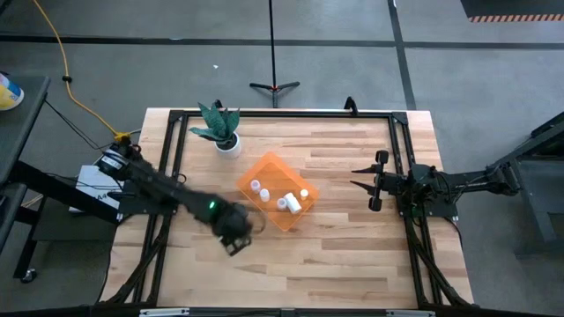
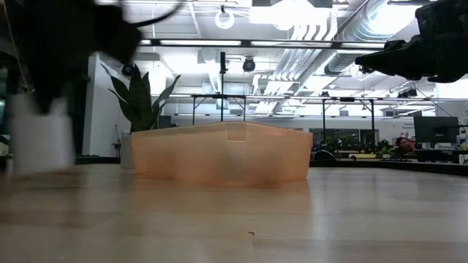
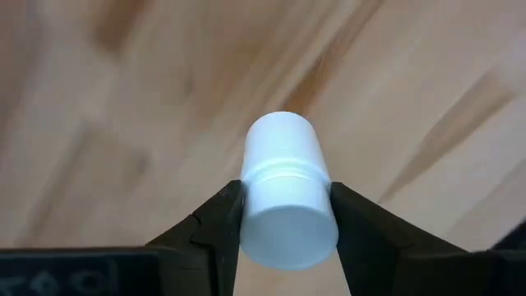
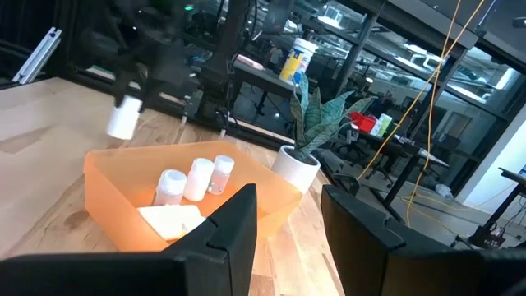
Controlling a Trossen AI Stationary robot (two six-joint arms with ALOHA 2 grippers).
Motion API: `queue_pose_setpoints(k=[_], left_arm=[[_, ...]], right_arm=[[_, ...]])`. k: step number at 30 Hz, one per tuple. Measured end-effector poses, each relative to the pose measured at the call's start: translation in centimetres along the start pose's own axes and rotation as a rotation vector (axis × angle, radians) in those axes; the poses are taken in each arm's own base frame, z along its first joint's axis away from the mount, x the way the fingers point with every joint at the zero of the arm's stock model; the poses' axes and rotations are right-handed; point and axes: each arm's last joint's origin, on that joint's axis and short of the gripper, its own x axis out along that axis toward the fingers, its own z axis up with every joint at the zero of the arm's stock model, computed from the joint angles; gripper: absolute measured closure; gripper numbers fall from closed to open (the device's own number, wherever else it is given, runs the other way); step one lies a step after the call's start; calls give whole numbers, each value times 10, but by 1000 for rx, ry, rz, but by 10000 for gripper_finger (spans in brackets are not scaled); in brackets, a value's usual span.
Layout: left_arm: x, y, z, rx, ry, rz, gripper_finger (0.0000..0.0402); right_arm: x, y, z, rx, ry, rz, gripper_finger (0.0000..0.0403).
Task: Pick and place pill bottles into a basket
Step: Put the white bottle into the orange container
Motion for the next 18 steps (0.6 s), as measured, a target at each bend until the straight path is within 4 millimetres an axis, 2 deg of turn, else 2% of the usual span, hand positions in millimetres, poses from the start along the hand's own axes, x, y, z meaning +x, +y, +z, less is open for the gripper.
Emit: queue_pose_setpoints(k=[5, 12, 15, 18], left_arm=[[-33, 10, 51, 114, -80, -93, 208], [-90, 26, 106, 215, -285, -143, 204], [-96, 42, 131, 207, -327, -122, 207], [-89, 58, 153, 199, -313, -108, 205]], right_arm=[[0, 0, 0, 0, 2, 1, 274], [0, 0, -1, -1, 6, 3, 274], [0, 0, -1, 8, 7, 3, 274], [0, 1, -1, 13, 13, 6, 274]])
